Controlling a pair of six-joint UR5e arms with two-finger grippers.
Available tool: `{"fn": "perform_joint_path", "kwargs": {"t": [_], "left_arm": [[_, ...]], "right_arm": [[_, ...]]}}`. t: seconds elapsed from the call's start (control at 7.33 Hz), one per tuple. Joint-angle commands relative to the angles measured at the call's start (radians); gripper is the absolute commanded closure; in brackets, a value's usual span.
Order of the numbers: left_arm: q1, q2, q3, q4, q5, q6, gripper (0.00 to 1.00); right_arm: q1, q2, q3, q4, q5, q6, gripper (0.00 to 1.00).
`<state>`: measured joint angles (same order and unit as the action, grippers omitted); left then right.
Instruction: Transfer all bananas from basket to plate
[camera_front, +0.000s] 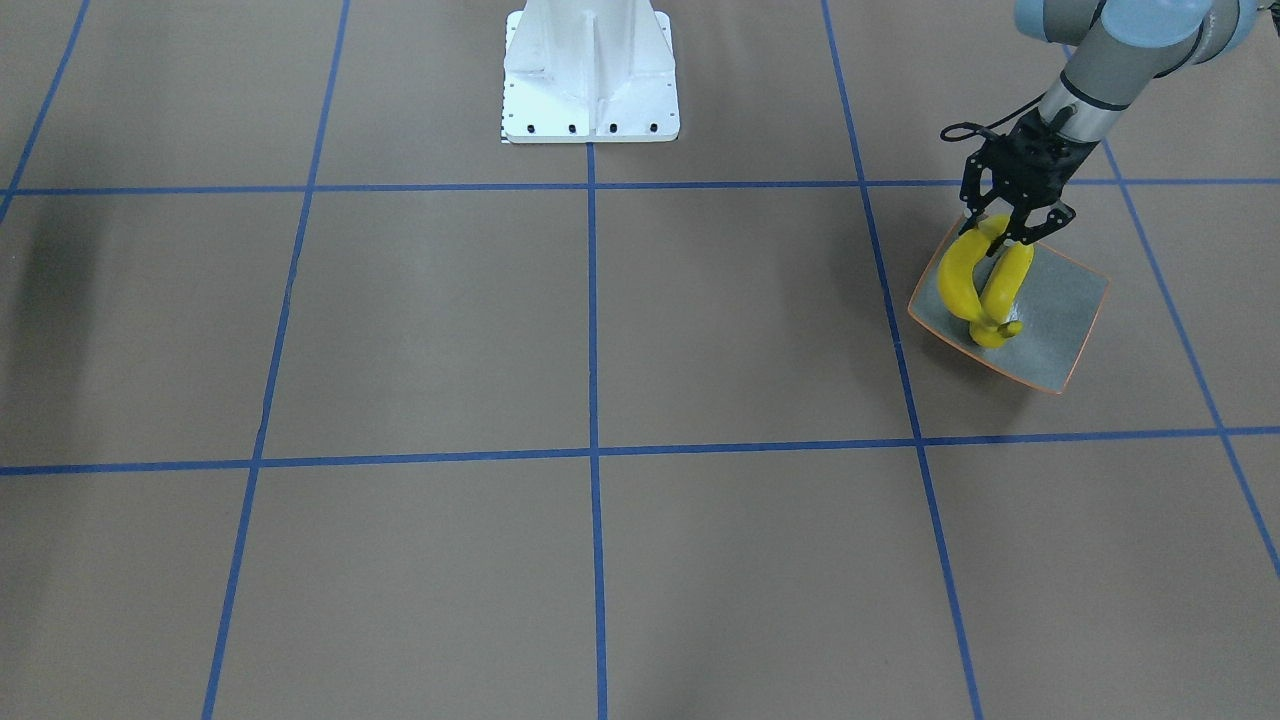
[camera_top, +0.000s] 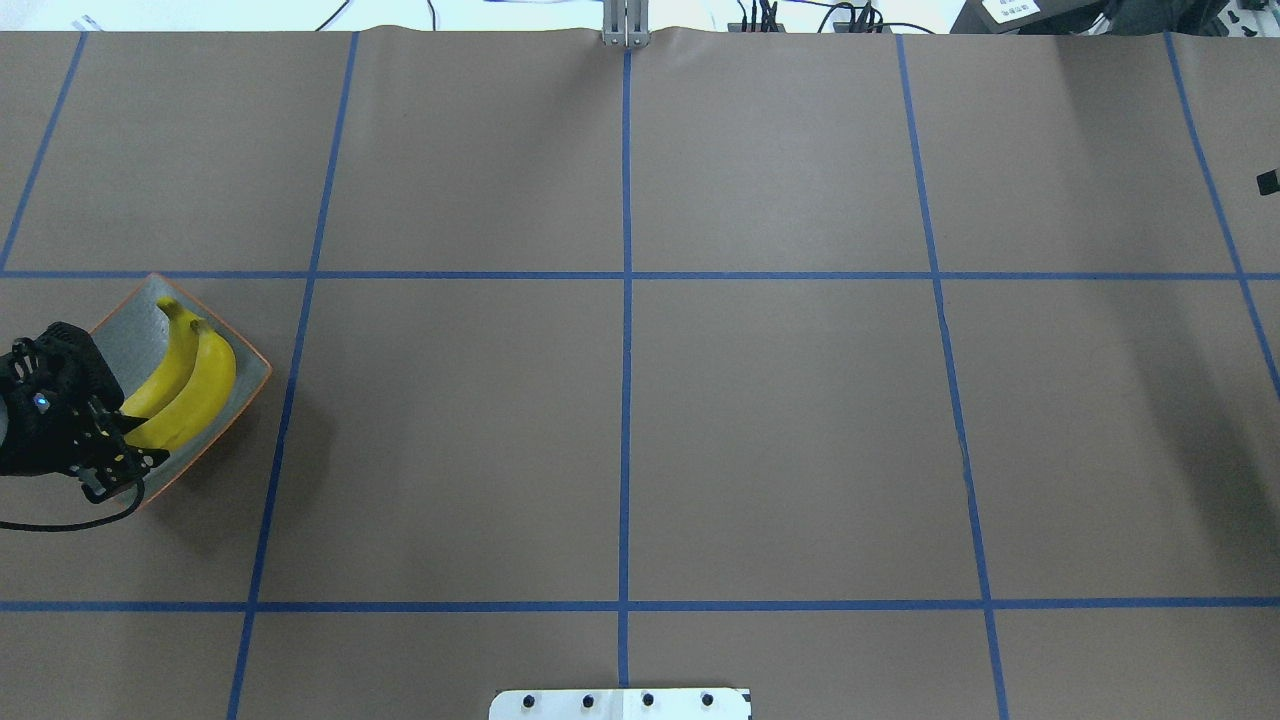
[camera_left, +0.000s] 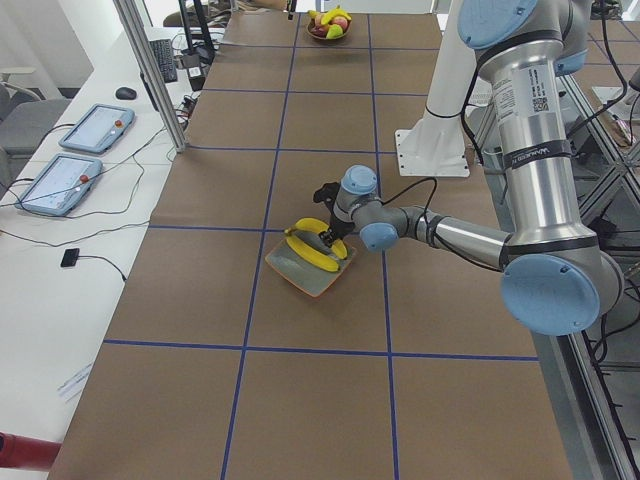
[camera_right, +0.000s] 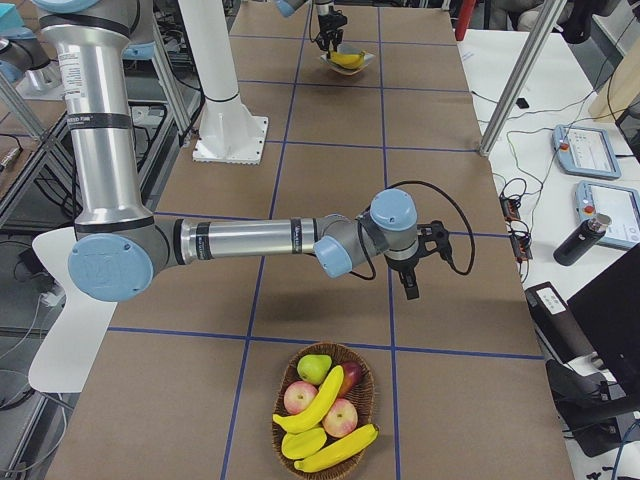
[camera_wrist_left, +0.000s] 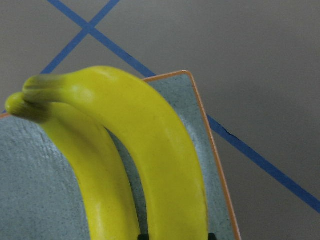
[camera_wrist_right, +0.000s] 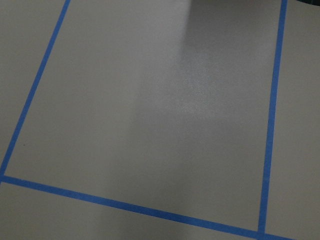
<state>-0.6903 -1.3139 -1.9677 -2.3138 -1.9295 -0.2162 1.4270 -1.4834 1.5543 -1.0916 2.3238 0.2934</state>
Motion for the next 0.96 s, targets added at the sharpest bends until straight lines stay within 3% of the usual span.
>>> {"fn": "perform_joint_path", "kwargs": {"t": [0.0, 0.27, 0.55, 0.82], "left_arm": [[0.008, -0.004, -0.002, -0.007, 0.006, 0.004, 0.00], [-0.033, -0.014, -0.042, 0.004, -0.078, 0.003, 0.00], [-0.217, -0.129, -0.045, 0.072, -0.297, -0.008, 0.00], [-0.221, -0.180, -0.025, 0.086, -0.293, -0.012, 0.00]], "right_arm": [[0.004, 0.000, 0.000, -0.001, 0.002, 0.000, 0.00], [0.045, -0.001, -0.014, -0.001, 0.032, -0.026, 0.00], [0.114, -0.001, -0.101, 0.001, 0.069, -0.200, 0.00], [0.167, -0.005, -0.205, 0.007, 0.068, -0.423, 0.00]]}}
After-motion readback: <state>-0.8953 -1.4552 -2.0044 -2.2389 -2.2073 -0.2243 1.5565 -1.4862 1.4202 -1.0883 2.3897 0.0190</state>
